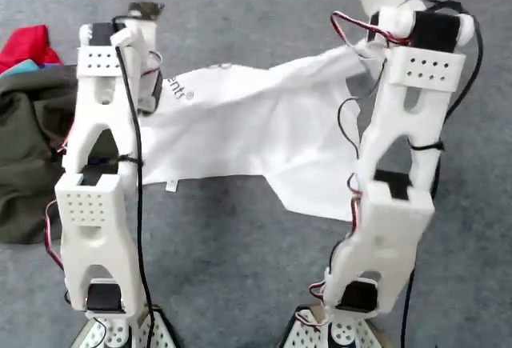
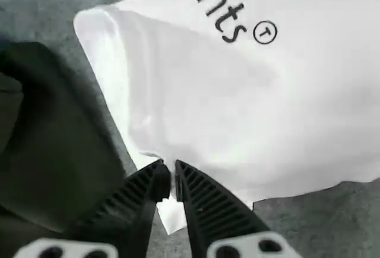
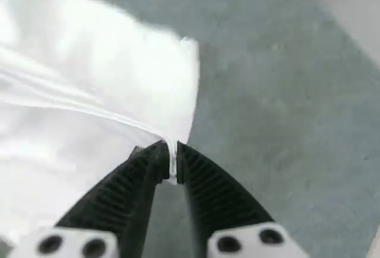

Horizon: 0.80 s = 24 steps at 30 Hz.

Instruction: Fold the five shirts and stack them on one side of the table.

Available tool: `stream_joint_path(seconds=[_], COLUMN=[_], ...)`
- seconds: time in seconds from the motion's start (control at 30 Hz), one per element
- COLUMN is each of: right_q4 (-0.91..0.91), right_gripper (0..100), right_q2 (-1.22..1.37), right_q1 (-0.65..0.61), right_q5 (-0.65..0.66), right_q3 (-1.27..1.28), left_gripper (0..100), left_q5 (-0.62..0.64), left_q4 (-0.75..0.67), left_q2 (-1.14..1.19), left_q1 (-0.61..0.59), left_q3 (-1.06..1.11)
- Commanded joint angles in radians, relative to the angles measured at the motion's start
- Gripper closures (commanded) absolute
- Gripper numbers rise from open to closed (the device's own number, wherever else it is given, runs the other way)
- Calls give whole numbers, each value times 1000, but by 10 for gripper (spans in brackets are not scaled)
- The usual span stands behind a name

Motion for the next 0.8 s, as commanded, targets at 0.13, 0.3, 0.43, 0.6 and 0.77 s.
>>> stream_joint_path(seconds=[0.13,0.3,0.43,0.6,0.77], right_q4=[-132,-307,-433,-569,-571], right_gripper=[985,985,985,985,985], right_q2=[-361,-479,-555,-625,-694], right_q1=[-8,-8,-11,-8,14], right_q5=[40,40,38,32,32], right_q3=[657,1012,1265,1475,1546], left_gripper=[971,971,971,971,971], left_q5=[-55,-91,-97,-149,-152], left_q4=[9,9,-43,-155,-267], left_q2=[-23,-23,-64,-180,-338], left_q1=[-35,-44,-58,-59,-65], left_q3=[67,196,306,530,702])
